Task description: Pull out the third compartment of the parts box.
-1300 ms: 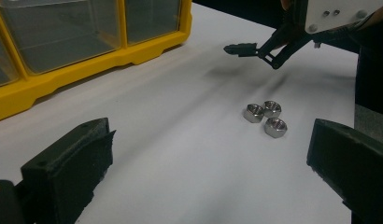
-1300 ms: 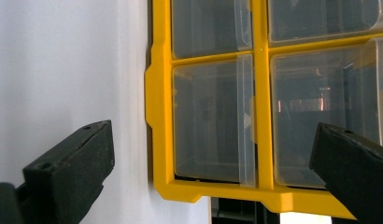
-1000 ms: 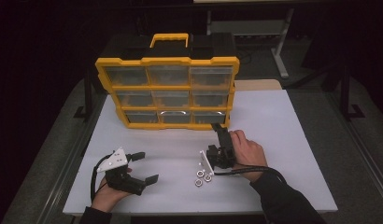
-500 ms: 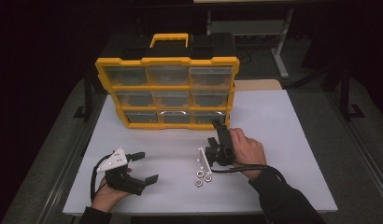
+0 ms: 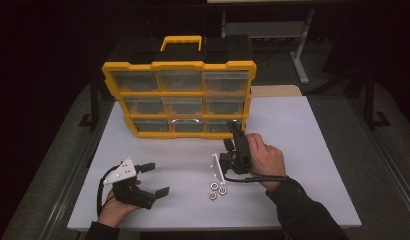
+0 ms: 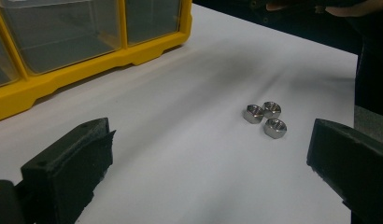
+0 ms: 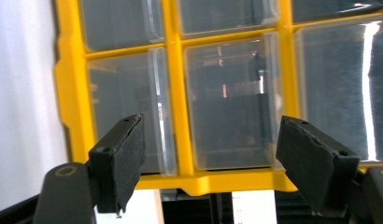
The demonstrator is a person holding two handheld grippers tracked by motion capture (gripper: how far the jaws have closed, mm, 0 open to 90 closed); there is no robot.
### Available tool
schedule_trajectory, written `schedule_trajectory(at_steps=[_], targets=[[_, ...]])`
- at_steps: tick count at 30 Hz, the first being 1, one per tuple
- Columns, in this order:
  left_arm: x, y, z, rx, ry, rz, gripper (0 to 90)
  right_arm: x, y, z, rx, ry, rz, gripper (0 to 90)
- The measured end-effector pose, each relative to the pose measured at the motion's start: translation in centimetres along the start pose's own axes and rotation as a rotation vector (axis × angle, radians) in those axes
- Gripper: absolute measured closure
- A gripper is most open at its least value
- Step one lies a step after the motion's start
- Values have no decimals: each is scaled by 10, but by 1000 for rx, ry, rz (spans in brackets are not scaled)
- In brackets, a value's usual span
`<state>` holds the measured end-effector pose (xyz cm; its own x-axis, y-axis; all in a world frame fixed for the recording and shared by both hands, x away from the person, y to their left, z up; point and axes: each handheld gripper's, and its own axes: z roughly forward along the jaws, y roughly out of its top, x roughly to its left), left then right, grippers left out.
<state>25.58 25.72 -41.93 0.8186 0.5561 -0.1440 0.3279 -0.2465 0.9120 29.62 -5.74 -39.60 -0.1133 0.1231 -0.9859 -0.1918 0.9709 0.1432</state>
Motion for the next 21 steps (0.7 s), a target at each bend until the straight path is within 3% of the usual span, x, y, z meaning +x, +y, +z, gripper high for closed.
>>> schedule_trajectory(at_steps=[7,21], targets=[[0,0,0,-2,0,2,0,-4,2,1,13,-55,5,293],[0,0,0,-7,2,-10,0,-12,2,6,56,-101,-5,359]])
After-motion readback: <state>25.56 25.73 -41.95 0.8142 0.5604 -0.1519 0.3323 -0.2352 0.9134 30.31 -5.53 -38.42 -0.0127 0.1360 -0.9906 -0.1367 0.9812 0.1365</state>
